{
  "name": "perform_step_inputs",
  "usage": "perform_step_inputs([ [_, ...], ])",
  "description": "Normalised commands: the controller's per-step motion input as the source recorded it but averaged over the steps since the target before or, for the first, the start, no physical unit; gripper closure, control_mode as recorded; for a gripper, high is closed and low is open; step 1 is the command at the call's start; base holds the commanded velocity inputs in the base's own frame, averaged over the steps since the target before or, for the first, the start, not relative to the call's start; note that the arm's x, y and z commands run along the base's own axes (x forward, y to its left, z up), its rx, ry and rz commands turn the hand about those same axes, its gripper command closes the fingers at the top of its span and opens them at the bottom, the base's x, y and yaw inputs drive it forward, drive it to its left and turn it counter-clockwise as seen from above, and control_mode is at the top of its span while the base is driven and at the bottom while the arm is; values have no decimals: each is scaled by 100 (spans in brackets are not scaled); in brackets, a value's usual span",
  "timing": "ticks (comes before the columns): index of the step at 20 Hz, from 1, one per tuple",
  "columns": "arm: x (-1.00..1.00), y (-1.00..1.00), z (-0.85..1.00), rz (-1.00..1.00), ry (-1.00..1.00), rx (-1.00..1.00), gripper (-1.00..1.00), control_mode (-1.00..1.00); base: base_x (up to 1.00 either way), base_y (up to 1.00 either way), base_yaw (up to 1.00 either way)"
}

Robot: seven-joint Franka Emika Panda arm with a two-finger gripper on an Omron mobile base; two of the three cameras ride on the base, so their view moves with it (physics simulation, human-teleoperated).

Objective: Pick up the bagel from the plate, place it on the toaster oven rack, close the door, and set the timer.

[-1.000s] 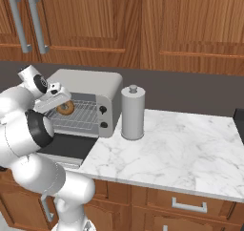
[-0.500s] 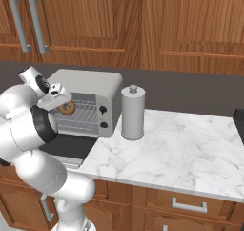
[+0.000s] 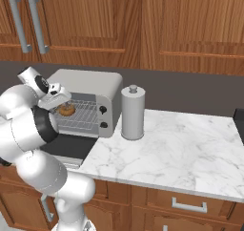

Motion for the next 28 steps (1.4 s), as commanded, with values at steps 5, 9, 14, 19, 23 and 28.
perform_step_inputs([
  [5, -55, 0, 42, 0, -19, 0, -100, -100, 0, 0, 0],
  [9, -100, 0, 59, -2, -16, 6, -100, -100, 0, 0, 0],
  [14, -100, -17, 25, -11, -2, 23, -100, -100, 0, 0, 0],
  [19, -73, -39, -5, -25, 5, 35, -100, -100, 0, 0, 0],
  [23, -30, -19, -22, -20, 6, 15, -100, -100, 0, 0, 0],
  [28, 7, -1, -30, -16, 2, 1, -100, -100, 0, 0, 0],
])
